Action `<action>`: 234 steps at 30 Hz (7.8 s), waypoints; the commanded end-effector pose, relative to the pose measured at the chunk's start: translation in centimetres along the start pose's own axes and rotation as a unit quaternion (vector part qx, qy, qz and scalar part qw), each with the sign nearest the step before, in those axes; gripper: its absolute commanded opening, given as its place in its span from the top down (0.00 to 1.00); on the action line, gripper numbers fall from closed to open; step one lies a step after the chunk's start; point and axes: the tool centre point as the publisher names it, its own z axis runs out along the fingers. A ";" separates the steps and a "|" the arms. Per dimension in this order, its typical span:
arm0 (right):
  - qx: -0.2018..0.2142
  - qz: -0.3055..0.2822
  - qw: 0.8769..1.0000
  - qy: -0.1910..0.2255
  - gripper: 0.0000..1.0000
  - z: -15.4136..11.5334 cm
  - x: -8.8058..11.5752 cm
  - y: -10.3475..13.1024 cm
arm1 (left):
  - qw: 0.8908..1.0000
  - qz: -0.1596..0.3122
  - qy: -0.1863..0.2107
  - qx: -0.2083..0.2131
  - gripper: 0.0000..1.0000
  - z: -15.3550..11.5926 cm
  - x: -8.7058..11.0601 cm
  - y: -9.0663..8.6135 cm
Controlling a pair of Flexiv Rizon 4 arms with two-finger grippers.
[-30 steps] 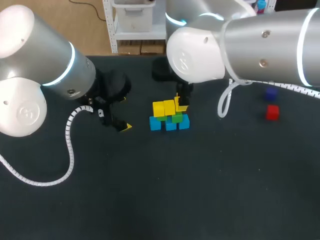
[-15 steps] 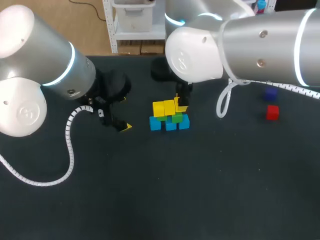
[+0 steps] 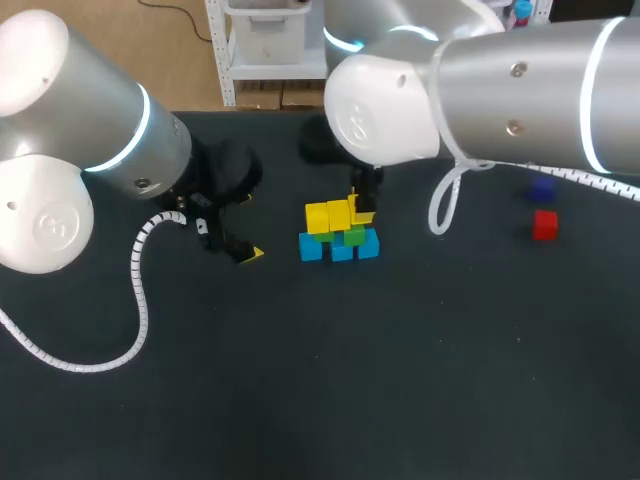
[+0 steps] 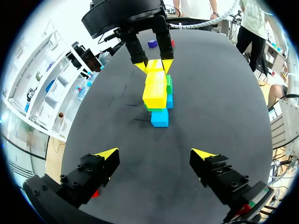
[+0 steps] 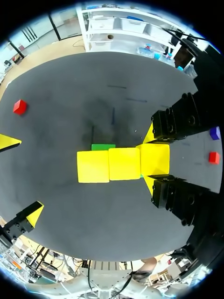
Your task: Place the blue cubes, place green cubes on the blue cubes, place the yellow cubes on the green cubes, then place the red cubes on the yellow cubes, and place purple cube on the red cubes.
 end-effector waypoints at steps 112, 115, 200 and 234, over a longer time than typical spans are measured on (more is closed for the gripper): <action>0.107 0.079 0.938 -0.321 0.00 -7.0 12.8 -0.7 | 1.000 0.002 -0.003 0.002 0.00 0.0 0.1 0.1; 0.104 0.085 0.938 -0.320 0.00 -7.0 13.5 -0.4 | 1.000 0.002 -0.003 0.002 0.00 0.0 0.1 0.1; 0.084 0.083 0.945 -0.306 0.00 -6.7 13.6 -0.6 | 0.981 -0.056 0.178 0.052 0.00 -0.3 13.6 15.0; 0.084 0.083 0.945 -0.306 0.00 -6.7 13.6 -0.6 | 0.971 -0.064 0.215 0.084 0.00 3.5 15.1 16.2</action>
